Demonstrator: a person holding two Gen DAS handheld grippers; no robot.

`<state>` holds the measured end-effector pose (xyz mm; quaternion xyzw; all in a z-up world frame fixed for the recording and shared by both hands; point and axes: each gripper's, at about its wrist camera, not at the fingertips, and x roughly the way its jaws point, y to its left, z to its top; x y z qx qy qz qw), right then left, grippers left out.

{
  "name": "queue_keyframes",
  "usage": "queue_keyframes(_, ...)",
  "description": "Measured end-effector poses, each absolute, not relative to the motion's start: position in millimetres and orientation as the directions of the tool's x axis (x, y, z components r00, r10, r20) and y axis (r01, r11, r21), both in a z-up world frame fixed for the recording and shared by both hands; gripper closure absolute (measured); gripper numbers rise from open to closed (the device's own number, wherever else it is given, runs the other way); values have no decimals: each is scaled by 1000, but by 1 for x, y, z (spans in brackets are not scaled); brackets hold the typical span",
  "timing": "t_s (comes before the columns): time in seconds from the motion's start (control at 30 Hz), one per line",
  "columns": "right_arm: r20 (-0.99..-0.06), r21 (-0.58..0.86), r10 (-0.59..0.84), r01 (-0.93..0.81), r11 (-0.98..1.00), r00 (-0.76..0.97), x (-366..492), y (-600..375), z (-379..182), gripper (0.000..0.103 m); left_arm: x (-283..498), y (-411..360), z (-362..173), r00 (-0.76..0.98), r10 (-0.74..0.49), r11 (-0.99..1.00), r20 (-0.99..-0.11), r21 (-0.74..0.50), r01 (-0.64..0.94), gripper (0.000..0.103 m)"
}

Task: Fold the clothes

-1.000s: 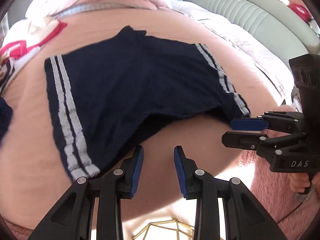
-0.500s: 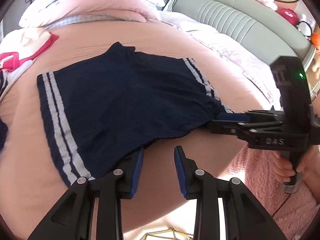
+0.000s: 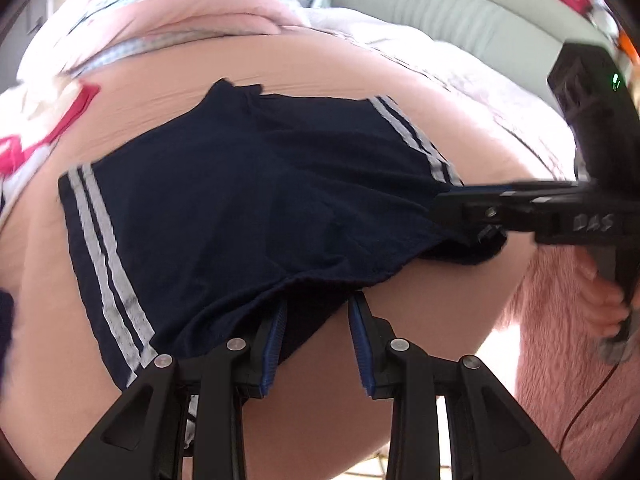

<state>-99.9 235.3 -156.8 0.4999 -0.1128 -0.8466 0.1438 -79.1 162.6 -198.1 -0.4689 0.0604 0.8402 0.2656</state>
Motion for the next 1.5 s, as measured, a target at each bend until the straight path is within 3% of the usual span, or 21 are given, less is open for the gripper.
queue_keyframes(0.13, -828, 342, -384, 175, -923, -409, -83, 228, -153, 62, -75, 170, -203, -420, 361, -839, -833, -93, -536, 75)
queue_keyframes(0.2, -840, 339, -392, 201, -919, -375, -80, 220, -161, 62, -75, 178, -206, -437, 330, -841, -837, -50, -538, 81)
queue_keyframes(0.23, -851, 328, -381, 203, -923, -360, -82, 216, -166, 62, -75, 182, -206, -445, 320, -841, -837, -35, -540, 94)
queue_keyframes(0.33, -850, 323, -378, 205, -924, -366, -83, 212, -163, 62, -69, 187, -200, -452, 325, -825, -830, -15, -566, 100)
queue_keyframes(0.63, -837, 276, -338, 201, -940, -431, -79, 206, -140, 62, -51, 167, -202, -383, 371, -808, -846, -90, -583, 99)
queue_keyframes(0.7, -832, 284, -339, 188, -940, -439, -77, 206, -139, 62, -51, 164, -200, -363, 395, -807, -844, -131, -575, 94)
queue_keyframes(0.77, -829, 302, -359, 197, -933, -430, -74, 203, -136, 62, -47, 162, -197, -325, 428, -785, -843, -169, -595, 78)
queue_keyframes(0.83, -828, 270, -331, 196, -943, -452, -72, 204, -133, 62, -40, 160, -192, -285, 467, -754, -837, -209, -623, 74)
queue_keyframes(0.93, -818, 237, -288, 164, -958, -499, -69, 211, -127, 62, -21, 151, -172, -328, 519, -730, -790, -210, -650, 74)
queue_keyframes(1.07, -781, 266, -280, 107, -958, -559, -67, 229, -117, 62, -40, 120, -160, -462, 482, -837, -745, -235, -494, 74)
queue_keyframes(1.17, -834, 195, -244, 151, -969, -494, -77, 217, -134, 62, -62, 102, -178, -474, 370, -910, -799, -208, -360, 83)
queue_keyframes(1.27, -886, 94, -169, 189, -978, -433, -83, 209, -167, 62, -65, 98, -205, -420, 274, -935, -866, -136, -328, 84)
queue_keyframes(1.4, -893, 50, -148, 234, -971, -424, -81, 210, -171, 60, -52, 90, -203, -438, 252, -939, -863, -108, -327, 84)
queue_keyframes(1.5, -895, 9, -111, 230, -973, -433, -77, 214, -164, 58, -49, 73, -195, -456, 261, -956, -851, -162, -246, 84)
